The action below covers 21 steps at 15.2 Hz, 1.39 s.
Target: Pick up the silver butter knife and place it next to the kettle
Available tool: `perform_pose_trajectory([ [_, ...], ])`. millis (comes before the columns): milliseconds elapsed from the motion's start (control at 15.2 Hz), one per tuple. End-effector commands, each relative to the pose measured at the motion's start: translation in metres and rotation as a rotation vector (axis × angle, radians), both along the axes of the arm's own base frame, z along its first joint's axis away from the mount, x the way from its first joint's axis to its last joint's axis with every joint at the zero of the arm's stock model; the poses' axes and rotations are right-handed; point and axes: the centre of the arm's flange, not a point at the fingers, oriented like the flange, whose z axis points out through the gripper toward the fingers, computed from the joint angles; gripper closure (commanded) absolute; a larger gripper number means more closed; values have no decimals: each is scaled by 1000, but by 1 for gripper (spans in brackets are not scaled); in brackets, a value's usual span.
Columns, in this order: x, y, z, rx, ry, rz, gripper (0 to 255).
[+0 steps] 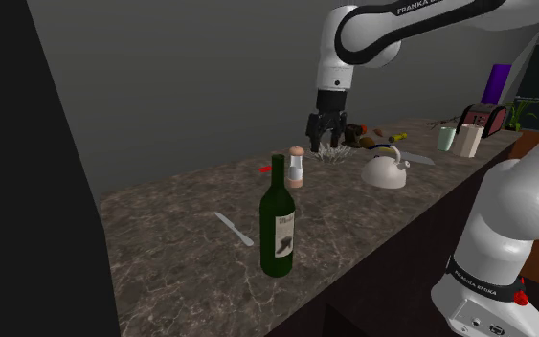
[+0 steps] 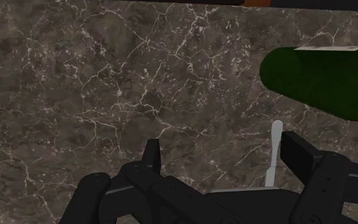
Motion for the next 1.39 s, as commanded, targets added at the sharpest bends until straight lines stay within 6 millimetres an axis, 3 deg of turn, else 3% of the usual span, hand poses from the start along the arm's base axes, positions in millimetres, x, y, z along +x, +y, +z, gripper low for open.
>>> perform_pose_trajectory([
  [0, 16, 18, -17, -5, -1, -3, 0],
  [1320, 173, 158, -183, -61, 0, -25, 0],
])
